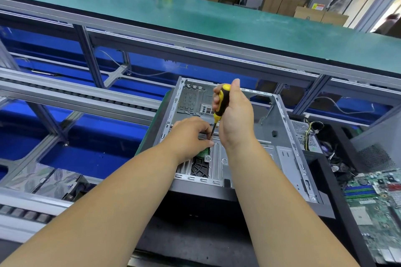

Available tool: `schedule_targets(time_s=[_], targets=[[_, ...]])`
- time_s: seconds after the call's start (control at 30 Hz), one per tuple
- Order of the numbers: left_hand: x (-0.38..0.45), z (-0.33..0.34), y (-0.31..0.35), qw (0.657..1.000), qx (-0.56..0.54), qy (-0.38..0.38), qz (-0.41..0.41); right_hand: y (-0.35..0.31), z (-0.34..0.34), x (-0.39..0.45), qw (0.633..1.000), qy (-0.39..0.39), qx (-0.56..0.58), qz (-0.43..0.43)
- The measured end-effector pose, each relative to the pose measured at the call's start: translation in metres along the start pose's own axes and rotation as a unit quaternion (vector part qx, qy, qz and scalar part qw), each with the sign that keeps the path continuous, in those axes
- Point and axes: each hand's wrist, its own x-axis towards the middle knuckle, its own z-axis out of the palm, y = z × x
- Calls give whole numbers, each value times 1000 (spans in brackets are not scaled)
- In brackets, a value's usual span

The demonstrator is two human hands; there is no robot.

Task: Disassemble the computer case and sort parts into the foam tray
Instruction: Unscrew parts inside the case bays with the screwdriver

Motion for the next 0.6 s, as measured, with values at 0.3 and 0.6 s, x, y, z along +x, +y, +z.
schedule_targets(time_s=[0.3,0.6], targets=[[-1,-5,6,1000,1,-21,-6,6,0,6,989,-124,75,-3],[-1,-7,8,999,-3,-35,-12,-1,-13,5,991,-137,-8,6]])
